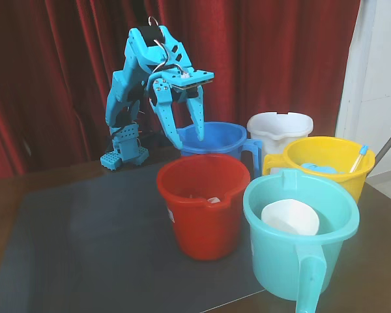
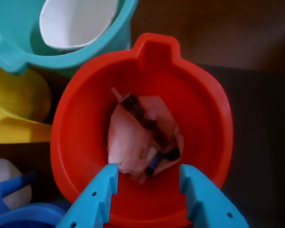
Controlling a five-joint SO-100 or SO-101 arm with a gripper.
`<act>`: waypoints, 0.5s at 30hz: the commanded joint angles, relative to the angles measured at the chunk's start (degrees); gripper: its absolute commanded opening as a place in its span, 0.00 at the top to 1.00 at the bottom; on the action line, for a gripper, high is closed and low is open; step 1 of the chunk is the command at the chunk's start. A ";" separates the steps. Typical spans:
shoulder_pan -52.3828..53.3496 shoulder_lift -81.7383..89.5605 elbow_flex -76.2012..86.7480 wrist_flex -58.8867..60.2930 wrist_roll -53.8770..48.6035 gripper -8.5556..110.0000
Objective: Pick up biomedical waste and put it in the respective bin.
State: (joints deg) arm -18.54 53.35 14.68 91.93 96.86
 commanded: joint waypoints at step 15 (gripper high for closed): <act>0.97 27.25 11.60 19.69 -15.91 0.93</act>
State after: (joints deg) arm -18.11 68.29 23.38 91.93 83.76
